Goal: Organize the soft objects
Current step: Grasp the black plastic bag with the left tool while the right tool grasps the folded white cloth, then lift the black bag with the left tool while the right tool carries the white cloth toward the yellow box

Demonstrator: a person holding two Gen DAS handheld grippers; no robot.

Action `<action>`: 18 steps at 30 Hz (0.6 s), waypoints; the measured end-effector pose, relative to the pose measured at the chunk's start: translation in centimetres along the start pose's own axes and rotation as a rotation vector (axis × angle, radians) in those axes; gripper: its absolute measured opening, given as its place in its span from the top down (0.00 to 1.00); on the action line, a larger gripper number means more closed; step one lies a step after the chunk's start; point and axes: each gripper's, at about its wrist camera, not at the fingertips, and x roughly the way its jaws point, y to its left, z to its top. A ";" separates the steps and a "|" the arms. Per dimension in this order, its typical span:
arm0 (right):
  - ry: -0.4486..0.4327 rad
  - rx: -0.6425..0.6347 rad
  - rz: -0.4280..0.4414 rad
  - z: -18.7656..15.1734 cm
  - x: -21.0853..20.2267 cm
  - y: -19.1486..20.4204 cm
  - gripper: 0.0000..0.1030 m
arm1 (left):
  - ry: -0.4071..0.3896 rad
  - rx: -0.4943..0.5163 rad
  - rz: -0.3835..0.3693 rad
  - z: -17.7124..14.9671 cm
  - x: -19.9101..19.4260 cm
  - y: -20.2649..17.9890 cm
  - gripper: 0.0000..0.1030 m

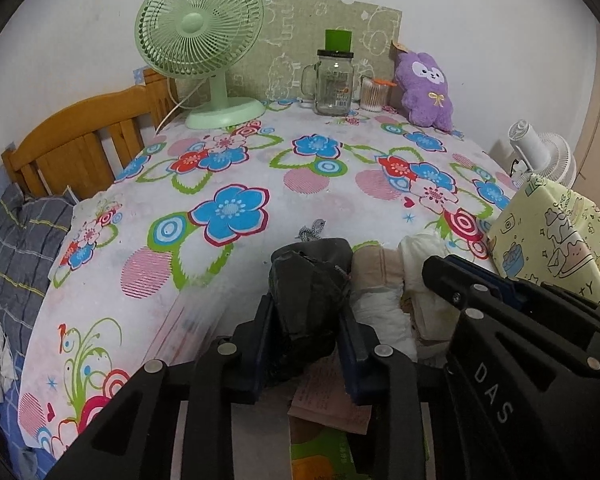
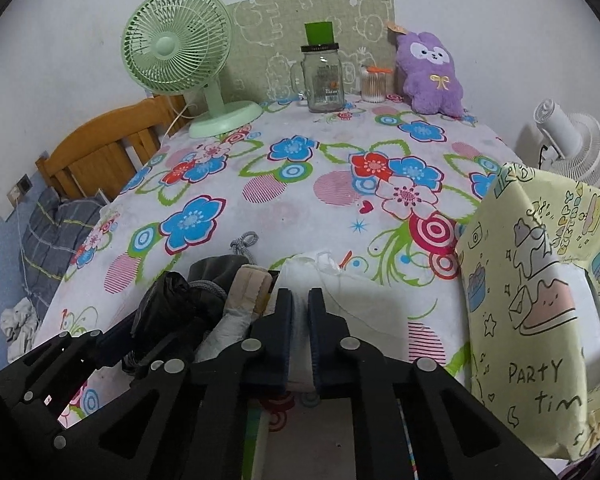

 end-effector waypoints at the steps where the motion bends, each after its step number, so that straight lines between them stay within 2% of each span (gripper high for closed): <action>1: -0.012 -0.002 0.002 0.0 -0.4 0.0 0.91 | -0.004 0.001 0.000 0.0 -0.1 -0.1 0.75; 9: -0.047 -0.009 0.009 0.4 -2.1 0.1 0.92 | -0.042 0.011 0.005 0.6 -1.8 -0.4 0.81; 18: -0.101 -0.014 0.021 1.1 -5.0 0.4 0.92 | -0.098 0.025 0.006 1.4 -4.4 -1.1 0.82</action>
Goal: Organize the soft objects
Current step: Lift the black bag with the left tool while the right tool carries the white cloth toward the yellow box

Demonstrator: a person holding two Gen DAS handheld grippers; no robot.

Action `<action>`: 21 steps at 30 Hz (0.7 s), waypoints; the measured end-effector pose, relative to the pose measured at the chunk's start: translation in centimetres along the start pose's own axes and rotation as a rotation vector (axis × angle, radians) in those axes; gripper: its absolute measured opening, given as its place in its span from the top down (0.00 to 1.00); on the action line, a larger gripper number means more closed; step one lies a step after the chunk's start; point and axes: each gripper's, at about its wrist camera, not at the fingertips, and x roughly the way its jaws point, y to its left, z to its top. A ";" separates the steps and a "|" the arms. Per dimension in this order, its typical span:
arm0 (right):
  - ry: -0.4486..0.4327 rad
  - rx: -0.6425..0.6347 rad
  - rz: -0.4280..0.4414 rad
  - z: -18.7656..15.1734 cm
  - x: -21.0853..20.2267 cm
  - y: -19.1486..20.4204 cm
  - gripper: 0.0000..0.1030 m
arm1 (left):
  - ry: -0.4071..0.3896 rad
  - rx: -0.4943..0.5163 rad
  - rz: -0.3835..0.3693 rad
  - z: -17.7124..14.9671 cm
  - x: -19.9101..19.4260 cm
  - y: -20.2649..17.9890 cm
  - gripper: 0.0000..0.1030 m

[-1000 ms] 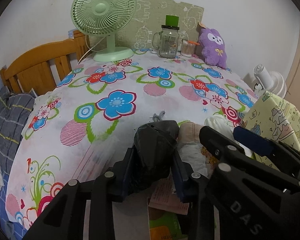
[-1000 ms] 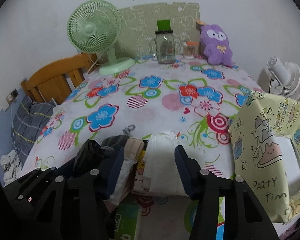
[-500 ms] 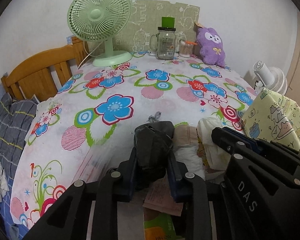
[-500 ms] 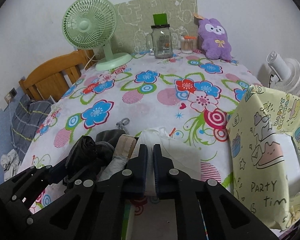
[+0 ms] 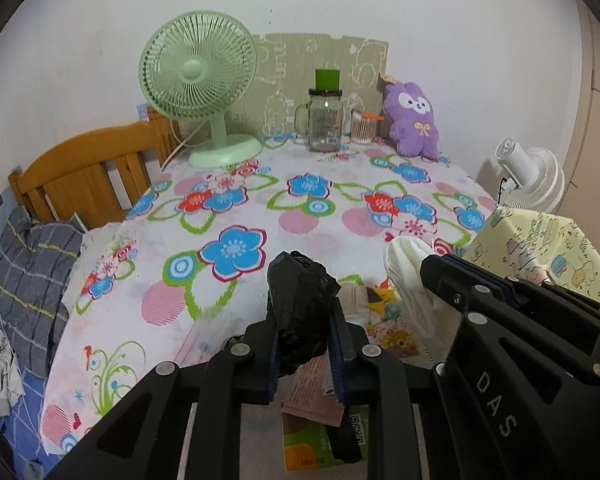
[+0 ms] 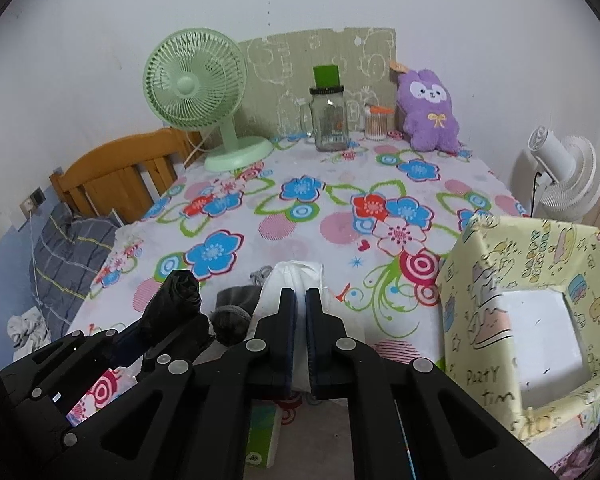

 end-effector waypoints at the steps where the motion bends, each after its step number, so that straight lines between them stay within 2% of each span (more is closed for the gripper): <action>1: -0.006 0.000 0.001 0.1 -0.3 0.0 0.92 | -0.006 0.001 0.000 0.1 -0.3 -0.1 0.82; 21: -0.107 -0.014 0.006 2.4 -6.6 -0.4 0.92 | -0.095 0.010 -0.030 2.4 -5.3 -1.7 0.82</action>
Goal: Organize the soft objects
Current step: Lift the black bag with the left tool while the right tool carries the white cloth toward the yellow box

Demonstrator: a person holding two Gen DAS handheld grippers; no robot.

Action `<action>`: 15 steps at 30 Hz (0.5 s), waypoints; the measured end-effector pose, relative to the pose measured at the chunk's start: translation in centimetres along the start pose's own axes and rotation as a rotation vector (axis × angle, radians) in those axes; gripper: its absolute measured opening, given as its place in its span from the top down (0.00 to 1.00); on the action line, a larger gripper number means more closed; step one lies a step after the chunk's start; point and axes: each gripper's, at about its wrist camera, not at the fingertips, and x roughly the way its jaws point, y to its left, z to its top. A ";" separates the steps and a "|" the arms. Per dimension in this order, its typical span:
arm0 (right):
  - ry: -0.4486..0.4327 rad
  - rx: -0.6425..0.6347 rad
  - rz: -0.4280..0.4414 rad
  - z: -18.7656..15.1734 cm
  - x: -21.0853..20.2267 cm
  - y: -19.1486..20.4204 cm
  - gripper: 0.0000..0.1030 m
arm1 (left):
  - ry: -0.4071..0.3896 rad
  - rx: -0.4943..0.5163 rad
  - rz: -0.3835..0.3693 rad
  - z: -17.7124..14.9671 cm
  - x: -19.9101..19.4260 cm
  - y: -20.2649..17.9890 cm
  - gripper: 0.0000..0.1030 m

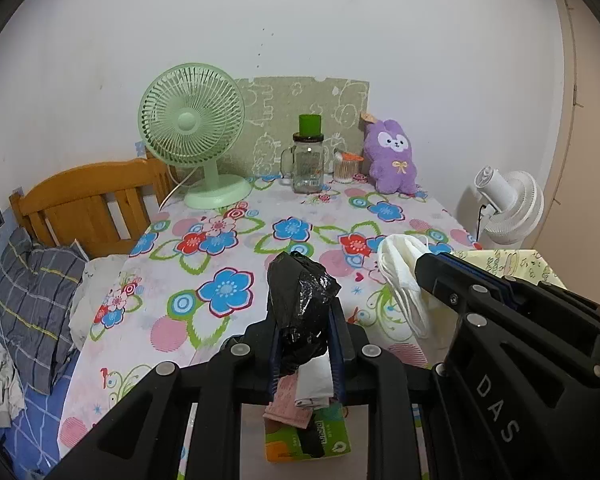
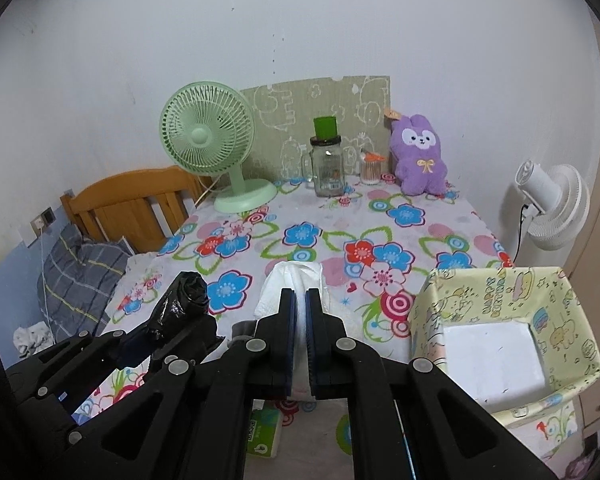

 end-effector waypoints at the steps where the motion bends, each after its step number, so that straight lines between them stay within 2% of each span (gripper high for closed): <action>1: -0.006 0.000 0.002 0.3 -0.4 -0.3 0.92 | -0.004 0.002 -0.001 0.1 -0.1 -0.2 0.82; 15: -0.048 -0.004 -0.025 1.6 -2.6 -3.2 0.92 | -0.052 0.021 -0.027 1.5 -1.2 -3.6 0.82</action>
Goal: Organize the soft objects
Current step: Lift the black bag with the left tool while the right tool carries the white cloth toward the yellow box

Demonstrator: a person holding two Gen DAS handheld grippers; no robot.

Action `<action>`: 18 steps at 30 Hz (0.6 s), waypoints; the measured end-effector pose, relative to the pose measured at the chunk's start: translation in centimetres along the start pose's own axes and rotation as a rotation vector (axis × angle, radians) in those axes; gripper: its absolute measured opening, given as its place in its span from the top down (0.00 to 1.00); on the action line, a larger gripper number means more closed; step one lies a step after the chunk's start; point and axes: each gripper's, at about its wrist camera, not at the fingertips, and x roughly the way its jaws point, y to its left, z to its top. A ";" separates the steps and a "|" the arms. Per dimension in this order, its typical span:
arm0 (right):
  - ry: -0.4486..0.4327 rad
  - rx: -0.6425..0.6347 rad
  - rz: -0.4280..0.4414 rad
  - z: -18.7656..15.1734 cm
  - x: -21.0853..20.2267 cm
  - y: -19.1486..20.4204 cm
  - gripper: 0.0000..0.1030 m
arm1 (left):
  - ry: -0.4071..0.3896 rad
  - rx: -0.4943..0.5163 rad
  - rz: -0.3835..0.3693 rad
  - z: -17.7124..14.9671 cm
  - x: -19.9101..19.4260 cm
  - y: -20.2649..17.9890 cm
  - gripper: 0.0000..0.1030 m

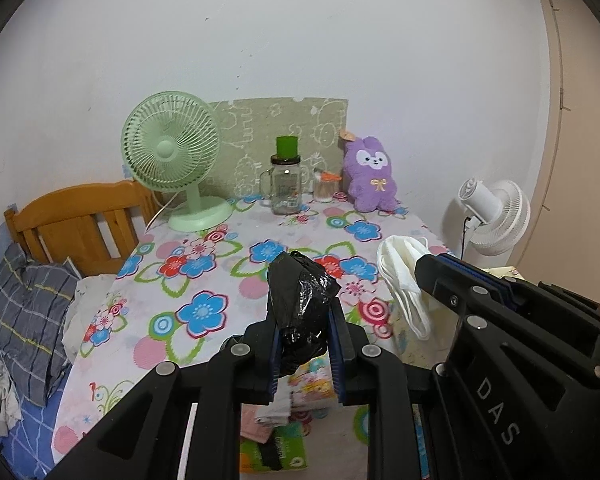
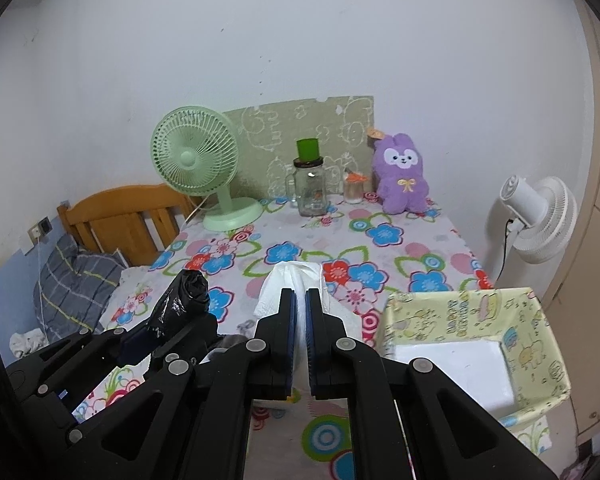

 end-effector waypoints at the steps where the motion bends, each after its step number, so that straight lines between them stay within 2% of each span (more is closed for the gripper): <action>1: -0.008 0.002 -0.009 0.3 -0.4 -0.7 0.92 | -0.002 0.001 -0.004 0.2 0.0 -0.4 0.82; 18: -0.052 0.049 -0.101 1.1 -2.0 -6.8 0.92 | -0.022 0.057 -0.095 1.8 1.7 -7.0 0.82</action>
